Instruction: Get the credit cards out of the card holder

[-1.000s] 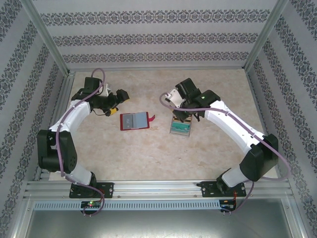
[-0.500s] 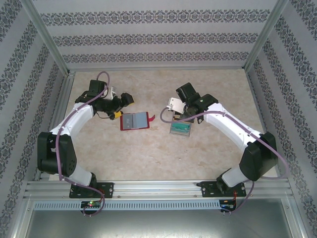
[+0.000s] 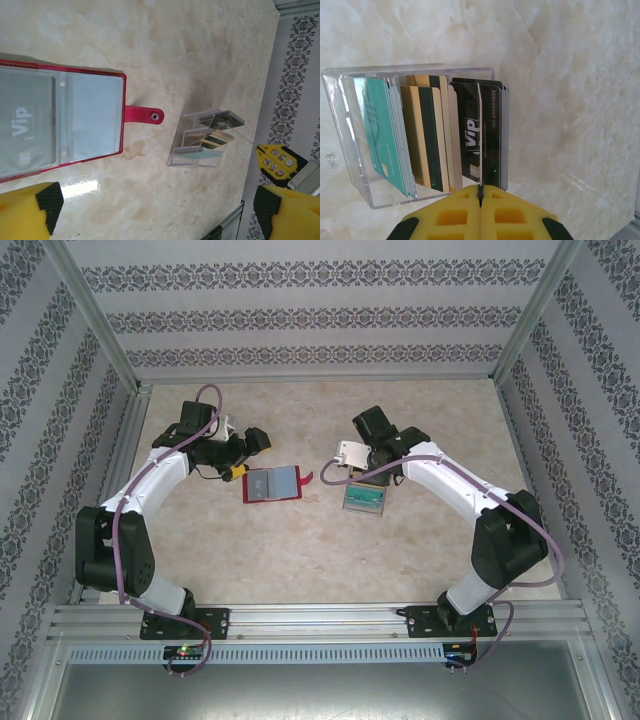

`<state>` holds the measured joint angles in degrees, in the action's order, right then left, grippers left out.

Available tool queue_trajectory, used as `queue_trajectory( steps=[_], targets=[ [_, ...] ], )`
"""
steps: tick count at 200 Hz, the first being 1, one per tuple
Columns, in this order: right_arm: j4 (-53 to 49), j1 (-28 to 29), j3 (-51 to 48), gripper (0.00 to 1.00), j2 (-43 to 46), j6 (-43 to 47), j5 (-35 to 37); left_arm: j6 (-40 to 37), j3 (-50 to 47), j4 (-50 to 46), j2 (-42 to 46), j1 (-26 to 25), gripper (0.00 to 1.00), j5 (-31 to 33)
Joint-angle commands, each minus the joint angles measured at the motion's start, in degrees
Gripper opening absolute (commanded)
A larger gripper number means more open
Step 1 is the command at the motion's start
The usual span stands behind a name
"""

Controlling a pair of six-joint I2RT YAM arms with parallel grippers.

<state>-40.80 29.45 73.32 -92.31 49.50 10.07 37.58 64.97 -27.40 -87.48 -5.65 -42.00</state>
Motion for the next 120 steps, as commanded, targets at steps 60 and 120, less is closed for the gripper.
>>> queue_trajectory(
  steps=[60, 120],
  targets=[
    [1.2, -1.41, 0.28, 0.0, -3.78, -0.52, -2.23, 0.3, -0.19, 1.61, -0.4, -0.56, 1.0, -0.99],
    [0.9, -1.57, 1.17, 0.0, -5.16, -1.17, -2.86, 0.3, -0.08, 1.57, -0.67, -0.67, 1.0, -1.1]
  ],
)
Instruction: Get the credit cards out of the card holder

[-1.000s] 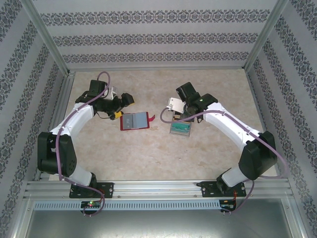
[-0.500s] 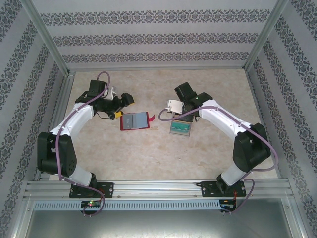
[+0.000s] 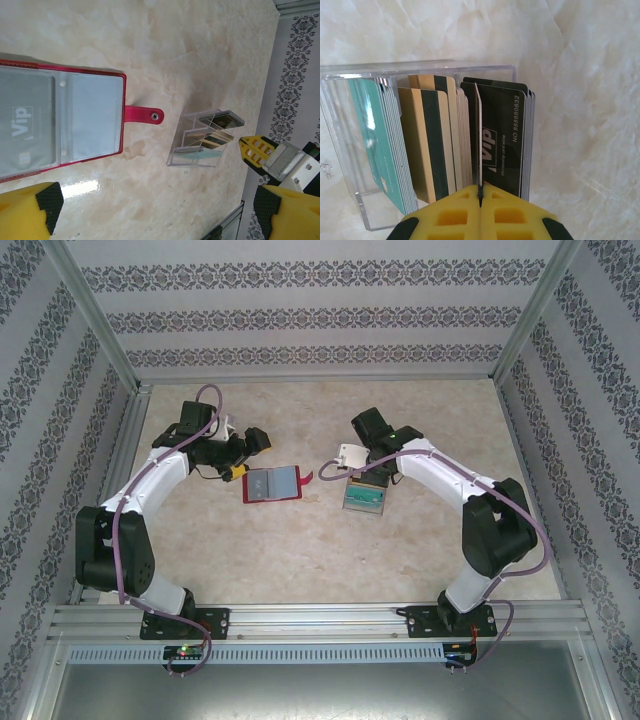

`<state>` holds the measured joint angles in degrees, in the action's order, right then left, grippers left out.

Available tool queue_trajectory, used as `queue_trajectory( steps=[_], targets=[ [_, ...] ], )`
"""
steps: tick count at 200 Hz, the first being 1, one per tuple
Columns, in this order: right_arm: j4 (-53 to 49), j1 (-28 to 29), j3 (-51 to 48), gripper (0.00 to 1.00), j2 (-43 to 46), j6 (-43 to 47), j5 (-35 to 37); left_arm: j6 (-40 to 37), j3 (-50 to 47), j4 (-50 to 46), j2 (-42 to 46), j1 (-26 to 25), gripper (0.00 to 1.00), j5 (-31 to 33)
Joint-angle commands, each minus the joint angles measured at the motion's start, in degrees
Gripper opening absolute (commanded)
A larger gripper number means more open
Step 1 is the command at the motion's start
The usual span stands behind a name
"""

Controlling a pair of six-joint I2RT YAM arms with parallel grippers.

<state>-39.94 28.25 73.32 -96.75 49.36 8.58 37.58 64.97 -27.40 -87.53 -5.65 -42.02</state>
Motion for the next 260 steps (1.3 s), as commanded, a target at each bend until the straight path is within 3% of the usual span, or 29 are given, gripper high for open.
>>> queue_trajectory(
  steps=[1, 146, 179, 260],
  targets=[
    [0.04, -0.38, 1.19, 0.0, -0.72, -1.08, -1.37, 0.3, -0.05, 1.56, -0.63, -0.63, 1.0, -1.06],
    [-8.45, 1.45, 2.64, 0.0, 7.91, -9.46, -0.59, 0.63, 0.07, 1.82, -1.37, -0.61, 1.0, -0.93],
    [-9.98, 1.89, 1.12, 0.0, 9.71, -10.72, -3.36, 0.74, 0.07, 1.91, -1.77, -0.57, 1.0, -1.11],
    [-7.78, 2.69, -0.45, 0.0, 4.27, -10.79, -4.19, 0.65, 0.18, 1.69, -1.86, -0.57, 1.0, -0.99]
  ],
)
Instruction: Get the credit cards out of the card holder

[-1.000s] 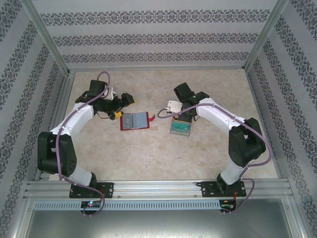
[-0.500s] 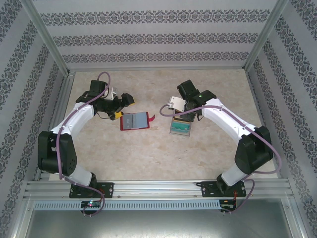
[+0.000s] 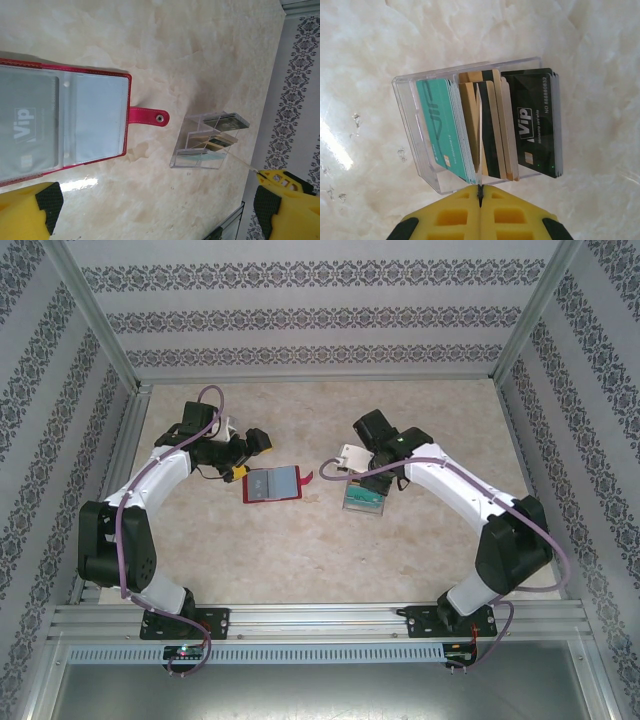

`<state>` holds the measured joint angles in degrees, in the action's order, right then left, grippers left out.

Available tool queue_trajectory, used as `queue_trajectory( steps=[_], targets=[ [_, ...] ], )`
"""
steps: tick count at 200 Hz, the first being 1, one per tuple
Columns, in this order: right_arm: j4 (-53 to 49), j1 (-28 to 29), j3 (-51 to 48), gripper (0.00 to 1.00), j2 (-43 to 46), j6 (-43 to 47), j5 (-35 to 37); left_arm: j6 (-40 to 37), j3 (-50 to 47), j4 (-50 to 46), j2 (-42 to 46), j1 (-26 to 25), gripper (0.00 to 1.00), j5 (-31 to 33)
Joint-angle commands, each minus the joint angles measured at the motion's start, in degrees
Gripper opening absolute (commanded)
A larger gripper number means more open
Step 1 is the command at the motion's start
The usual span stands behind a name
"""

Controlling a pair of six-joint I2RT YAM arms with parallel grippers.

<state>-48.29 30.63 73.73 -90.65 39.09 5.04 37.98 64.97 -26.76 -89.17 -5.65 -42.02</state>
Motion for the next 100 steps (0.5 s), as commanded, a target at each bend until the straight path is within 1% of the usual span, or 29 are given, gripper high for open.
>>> queue_trajectory(
  steps=[1, 82, 100],
  targets=[
    [0.61, 0.31, -0.87, 0.0, -1.91, -0.38, -0.65, 0.21, 0.17, 1.08, -0.22, -0.58, 1.0, -0.98],
    [2.41, -0.31, -2.1, 0.0, -4.98, 0.28, 0.08, 0.26, 0.07, 1.19, -0.4, -0.65, 1.0, -1.07],
    [2.75, 0.03, -2.51, 0.0, -6.0, 0.37, 1.2, 0.26, 0.07, 1.21, -0.49, -0.57, 1.0, -1.22]
  ],
)
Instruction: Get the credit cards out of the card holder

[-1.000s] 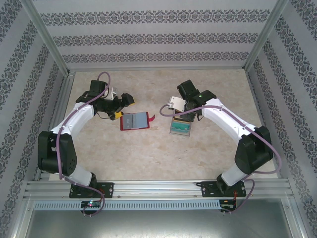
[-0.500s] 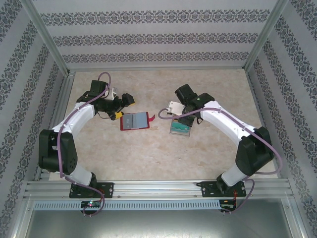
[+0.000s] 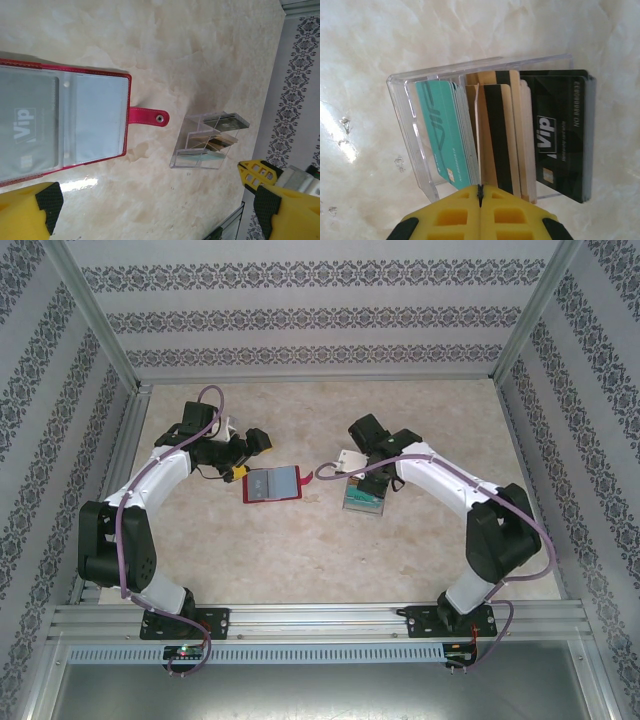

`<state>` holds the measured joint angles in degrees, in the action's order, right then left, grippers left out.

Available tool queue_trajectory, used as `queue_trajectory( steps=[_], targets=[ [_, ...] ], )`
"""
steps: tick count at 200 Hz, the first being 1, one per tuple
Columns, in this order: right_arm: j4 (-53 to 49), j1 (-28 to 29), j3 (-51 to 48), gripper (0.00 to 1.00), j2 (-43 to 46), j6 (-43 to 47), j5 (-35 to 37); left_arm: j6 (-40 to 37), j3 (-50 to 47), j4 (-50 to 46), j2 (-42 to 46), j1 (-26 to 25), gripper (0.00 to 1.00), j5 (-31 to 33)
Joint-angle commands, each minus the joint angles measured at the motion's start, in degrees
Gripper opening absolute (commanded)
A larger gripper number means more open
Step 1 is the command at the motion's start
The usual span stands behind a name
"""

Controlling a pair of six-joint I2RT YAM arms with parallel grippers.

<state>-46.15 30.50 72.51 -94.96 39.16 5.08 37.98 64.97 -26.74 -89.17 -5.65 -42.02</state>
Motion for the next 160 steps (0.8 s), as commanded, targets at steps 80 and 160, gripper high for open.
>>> queue_trajectory(
  steps=[80, 160],
  targets=[
    [3.79, 0.46, -1.06, 0.0, -2.03, 0.87, 10.25, 0.43, 0.07, 1.52, -0.75, -0.66, 1.0, -1.28],
    [1.69, 2.42, 3.44, 0.0, -4.99, -0.65, 5.29, 0.42, -0.05, 1.62, -0.91, -0.66, 1.0, -1.23]
  ],
)
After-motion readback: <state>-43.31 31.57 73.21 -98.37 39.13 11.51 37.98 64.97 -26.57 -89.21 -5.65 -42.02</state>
